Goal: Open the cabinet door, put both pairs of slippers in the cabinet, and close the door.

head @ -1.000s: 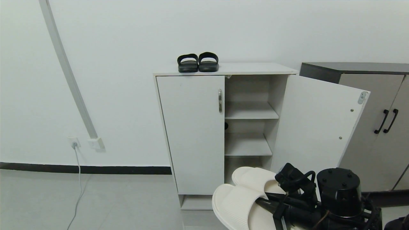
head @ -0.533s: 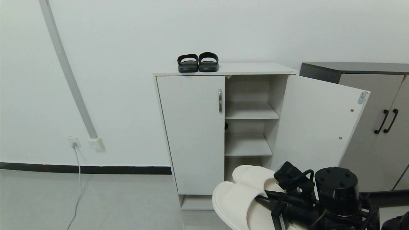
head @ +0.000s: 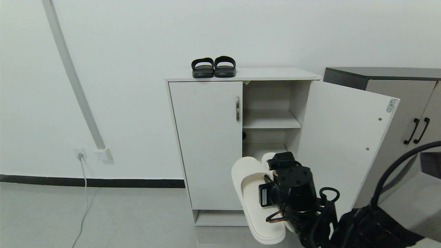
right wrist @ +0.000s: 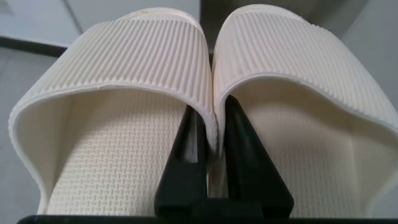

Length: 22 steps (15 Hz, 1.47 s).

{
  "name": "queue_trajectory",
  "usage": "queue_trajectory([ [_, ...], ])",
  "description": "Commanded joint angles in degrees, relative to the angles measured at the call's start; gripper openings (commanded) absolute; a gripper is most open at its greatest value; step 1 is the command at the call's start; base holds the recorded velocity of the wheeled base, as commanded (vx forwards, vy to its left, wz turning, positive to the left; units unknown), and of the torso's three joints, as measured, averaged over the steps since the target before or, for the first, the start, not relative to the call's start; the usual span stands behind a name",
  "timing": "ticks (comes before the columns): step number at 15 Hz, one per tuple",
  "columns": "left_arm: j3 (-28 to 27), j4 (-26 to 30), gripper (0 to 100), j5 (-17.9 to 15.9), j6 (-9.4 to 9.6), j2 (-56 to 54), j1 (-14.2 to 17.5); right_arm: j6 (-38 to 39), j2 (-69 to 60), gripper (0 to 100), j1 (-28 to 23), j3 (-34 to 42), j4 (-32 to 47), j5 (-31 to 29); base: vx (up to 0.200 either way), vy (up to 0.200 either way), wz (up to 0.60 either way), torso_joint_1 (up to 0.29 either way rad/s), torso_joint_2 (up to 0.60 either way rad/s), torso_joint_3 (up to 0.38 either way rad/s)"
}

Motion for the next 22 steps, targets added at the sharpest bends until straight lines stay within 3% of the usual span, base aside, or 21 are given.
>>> queue_trajectory([
  [1, 0.01, -0.03, 0, -0.01, 0.00, 0.14, 0.01, 2.07, 6.84, 0, -0.08, -4.69, 1.16, -2.33, 0.000, -0.200, 0.00, 0.012, 0.00, -0.002],
  [6, 0.01, -0.03, 0, -0.01, 0.00, 0.14, 0.01, 2.16, 8.34, 0, -0.61, -5.65, 0.99, -5.32, 0.000, -0.200, 0.00, 0.007, 0.00, 0.000],
  [19, 0.01, -0.03, 0, 0.08, -0.53, 0.14, 0.01, 2.25, 13.96, 0, -2.19, -8.29, 0.37, -6.64, 0.000, 0.000, 0.00, 0.000, 0.00, 0.000],
  [22, 0.01, -0.03, 0, 0.08, -0.53, 0.14, 0.01, 2.34, 17.39, 0, -2.28, -11.81, 0.02, -6.46, 0.000, 0.000, 0.00, 0.000, 0.00, 0.000],
])
